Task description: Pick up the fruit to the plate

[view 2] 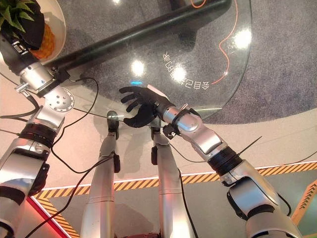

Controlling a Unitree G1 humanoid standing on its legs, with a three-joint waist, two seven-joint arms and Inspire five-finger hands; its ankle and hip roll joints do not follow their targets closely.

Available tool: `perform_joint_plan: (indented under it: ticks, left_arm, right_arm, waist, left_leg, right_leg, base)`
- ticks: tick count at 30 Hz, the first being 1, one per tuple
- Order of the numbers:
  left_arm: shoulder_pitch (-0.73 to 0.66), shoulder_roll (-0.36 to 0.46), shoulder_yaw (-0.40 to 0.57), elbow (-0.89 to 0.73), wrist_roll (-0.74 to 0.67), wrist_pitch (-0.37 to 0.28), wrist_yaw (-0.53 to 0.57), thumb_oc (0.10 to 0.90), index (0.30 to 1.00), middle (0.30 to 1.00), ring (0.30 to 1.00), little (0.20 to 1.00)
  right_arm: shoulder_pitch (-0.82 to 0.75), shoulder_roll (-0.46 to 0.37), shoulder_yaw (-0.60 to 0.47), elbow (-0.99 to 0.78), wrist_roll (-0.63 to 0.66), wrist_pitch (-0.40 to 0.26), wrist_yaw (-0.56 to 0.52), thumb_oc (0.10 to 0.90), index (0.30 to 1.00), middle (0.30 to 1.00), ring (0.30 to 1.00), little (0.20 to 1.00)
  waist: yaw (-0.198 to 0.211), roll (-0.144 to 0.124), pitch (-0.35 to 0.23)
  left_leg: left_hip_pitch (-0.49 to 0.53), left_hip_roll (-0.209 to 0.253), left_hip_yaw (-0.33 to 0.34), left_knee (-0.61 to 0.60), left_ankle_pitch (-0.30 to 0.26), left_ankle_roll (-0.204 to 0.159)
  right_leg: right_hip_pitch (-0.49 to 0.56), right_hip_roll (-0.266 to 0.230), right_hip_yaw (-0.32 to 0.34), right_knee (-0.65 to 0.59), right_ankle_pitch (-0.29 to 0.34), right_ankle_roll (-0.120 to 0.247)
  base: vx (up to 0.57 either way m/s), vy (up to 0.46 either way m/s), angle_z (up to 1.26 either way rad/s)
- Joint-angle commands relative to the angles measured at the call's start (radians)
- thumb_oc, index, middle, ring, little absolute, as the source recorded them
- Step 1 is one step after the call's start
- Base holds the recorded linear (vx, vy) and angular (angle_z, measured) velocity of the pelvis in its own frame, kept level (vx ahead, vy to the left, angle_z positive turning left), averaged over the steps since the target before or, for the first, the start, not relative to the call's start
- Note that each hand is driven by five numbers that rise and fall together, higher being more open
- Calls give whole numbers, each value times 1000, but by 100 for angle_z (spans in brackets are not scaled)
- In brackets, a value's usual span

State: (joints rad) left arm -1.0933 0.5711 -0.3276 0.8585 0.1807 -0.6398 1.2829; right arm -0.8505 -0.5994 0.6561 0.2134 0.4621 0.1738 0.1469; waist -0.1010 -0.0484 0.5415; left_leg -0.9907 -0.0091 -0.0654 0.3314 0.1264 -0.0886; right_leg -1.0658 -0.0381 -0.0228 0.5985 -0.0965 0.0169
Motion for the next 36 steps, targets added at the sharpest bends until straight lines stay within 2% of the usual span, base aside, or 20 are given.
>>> perform_joint_plan:
  ticks: [1,13,18,24,29,36]
  left_arm:
    - [-71,77,25,-57,55,-65,131,100,300,300,300,200]
    - [-103,105,32,-7,-51,-35,166,100,300,300,300,200]
    - [-134,107,27,52,-106,-5,148,100,300,300,300,200]
    - [-151,105,23,94,-137,-16,106,100,300,300,300,200]
    - [-165,102,17,111,-116,-54,121,100,300,300,300,200]
    - [-189,103,2,113,-79,-79,152,100,300,300,300,200]
  right_arm:
    - [80,37,22,-9,9,12,-5,800,900,900,900,900]
    - [67,31,31,-11,27,35,-3,800,900,900,900,900]
    - [41,35,45,-1,47,42,-9,800,900,900,900,900]
    - [24,34,59,13,59,37,-17,800,900,900,900,900]
    - [11,27,70,33,69,8,-14,800,900,900,900,900]
    - [-2,25,77,31,80,0,-15,800,900,900,900,900]
  waist:
    - [19,-4,-21]
    - [21,-10,-21]
    - [19,-17,-21]
    - [13,-24,-21]
    - [7,-32,-21]
    - [5,-36,-21]
  left_leg:
    - [28,-110,96,118,-148,46]
    - [16,-108,99,133,-154,52]
    - [-13,-106,95,153,-156,45]
    - [-41,-98,100,157,-156,43]
    - [-73,-94,102,164,-159,39]
    - [-95,-96,98,173,-162,36]
  right_leg:
    - [37,60,34,-204,175,57]
    - [31,51,27,-203,176,57]
    - [9,50,23,-190,176,57]
    - [-18,53,22,-188,179,57]
    - [-44,55,23,-188,185,61]
    - [-61,59,26,-188,189,63]
  base:
    - [0,0,0]
    - [6,4,0]
    - [0,0,0]
    - [0,0,0]
    - [0,0,0]
    - [1,0,-1]
